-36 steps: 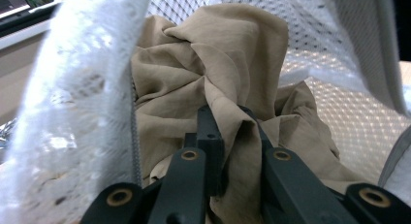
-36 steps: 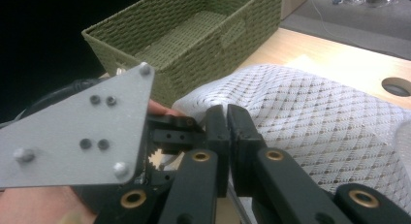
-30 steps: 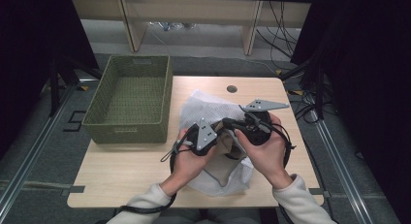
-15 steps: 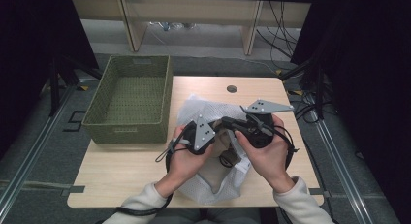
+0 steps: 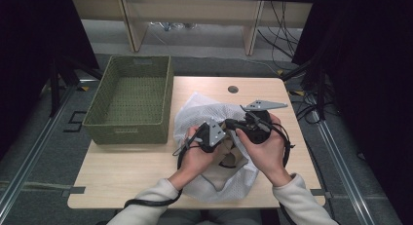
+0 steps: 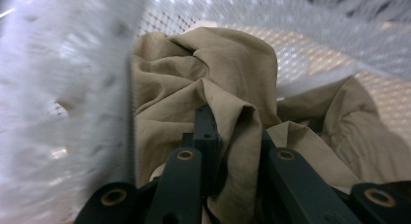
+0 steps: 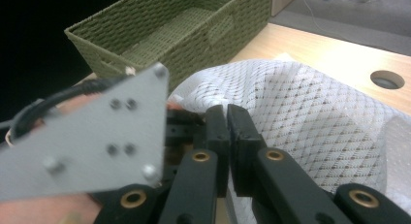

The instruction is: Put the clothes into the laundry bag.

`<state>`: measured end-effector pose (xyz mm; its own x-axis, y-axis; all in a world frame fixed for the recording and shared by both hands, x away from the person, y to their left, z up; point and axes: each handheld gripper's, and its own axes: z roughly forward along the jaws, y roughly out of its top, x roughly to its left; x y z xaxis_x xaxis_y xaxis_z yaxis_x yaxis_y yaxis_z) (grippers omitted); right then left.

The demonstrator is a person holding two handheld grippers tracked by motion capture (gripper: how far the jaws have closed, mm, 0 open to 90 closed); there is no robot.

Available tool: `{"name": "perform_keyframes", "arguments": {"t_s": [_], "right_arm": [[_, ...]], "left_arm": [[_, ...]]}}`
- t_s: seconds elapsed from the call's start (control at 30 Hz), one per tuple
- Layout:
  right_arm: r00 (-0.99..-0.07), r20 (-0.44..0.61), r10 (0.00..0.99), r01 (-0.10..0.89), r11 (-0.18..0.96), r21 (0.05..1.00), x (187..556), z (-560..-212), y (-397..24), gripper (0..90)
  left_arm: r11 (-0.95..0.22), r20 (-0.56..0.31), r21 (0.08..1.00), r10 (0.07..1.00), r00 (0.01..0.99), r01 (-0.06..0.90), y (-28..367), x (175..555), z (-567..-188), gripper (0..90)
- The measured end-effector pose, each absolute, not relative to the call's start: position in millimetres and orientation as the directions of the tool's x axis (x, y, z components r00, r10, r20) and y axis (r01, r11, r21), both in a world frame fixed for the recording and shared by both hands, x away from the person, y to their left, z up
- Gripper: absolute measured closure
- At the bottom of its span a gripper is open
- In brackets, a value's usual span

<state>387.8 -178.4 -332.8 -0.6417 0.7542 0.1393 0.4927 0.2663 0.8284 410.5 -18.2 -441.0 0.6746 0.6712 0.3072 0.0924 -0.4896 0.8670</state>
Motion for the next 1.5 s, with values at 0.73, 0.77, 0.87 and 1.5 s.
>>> {"name": "perform_keyframes", "arguments": {"t_s": [0.73,0.77,0.87,1.5], "right_arm": [[-0.619,0.166,0.768,0.534,0.256,0.806,395.3,-341.5,-180.1,89.5],[-0.638,0.153,0.755,0.519,0.273,0.810,396.9,-341.5,-181.1,89.5],[-0.637,0.154,0.755,0.518,0.272,0.811,396.6,-341.3,-180.9,89.5],[-0.639,0.147,0.755,0.518,0.282,0.808,392.9,-338.8,-178.3,89.5]], "left_arm": [[-0.477,0.256,0.872,0.635,0.729,0.110,-14.0,413.4,-452.6,62.3],[-0.475,0.251,0.873,0.635,0.730,0.113,-11.4,410.6,-451.1,61.0],[-0.468,0.249,0.877,0.633,0.733,0.106,-6.8,405.1,-448.2,59.3],[-0.534,0.260,0.838,0.566,0.782,0.108,7.0,369.9,-460.2,64.3]]}}
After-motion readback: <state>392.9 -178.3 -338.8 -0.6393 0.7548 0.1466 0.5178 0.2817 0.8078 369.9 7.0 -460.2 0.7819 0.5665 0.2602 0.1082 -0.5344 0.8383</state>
